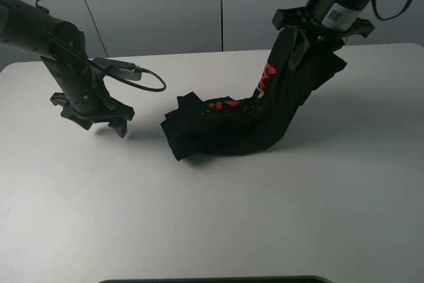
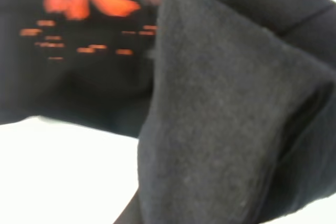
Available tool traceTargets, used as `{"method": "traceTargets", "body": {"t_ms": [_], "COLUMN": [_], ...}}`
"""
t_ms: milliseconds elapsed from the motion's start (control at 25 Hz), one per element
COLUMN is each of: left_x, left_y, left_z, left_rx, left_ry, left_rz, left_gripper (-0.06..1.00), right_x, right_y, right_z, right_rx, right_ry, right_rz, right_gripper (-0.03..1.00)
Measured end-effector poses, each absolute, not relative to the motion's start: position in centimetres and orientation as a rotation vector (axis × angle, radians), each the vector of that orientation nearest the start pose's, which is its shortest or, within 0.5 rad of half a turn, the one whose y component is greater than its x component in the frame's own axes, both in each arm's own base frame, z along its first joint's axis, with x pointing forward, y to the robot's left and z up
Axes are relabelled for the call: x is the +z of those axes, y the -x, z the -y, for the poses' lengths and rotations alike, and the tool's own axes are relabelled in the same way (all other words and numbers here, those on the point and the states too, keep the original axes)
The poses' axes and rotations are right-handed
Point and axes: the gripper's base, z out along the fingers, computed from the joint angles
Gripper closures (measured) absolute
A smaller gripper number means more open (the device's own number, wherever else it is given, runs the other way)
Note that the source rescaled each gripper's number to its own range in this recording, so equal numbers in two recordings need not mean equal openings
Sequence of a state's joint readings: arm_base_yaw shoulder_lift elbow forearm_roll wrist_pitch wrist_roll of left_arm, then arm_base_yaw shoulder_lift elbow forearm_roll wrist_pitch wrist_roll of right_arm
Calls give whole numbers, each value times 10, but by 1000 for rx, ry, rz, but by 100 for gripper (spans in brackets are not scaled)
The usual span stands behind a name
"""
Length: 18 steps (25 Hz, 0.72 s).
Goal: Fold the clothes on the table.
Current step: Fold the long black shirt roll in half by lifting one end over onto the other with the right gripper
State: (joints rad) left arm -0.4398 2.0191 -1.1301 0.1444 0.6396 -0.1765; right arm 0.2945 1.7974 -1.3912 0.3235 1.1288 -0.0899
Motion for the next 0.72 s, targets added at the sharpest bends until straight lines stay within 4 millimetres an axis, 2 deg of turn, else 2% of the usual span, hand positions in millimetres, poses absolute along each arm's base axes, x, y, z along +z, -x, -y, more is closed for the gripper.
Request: {"method": "traceTargets", "body": {"t_ms": [160,280,520,720], "left_x": [106,106,106,106], "left_y": [-329,-328,-328,-328], "left_z": [146,146,146,146], "left_rx": [75,73,73,72], "left_ry": [-555,-553,-552,-551], "left_rz": [-2937,-2938,-2946,-2948], "left_gripper": [-3,-3,-3,-3], "right_x": [246,237,182,148], "right_y": [-325,-321,-334,-344], "right_z": [-161,-187,-224,-240], "right_rx": [518,540,733,896], "right_ry": [519,578,445,367], "right_rz": [-2946,-2917,-2945,-2910], "right_gripper": [84,84,84,84]}}
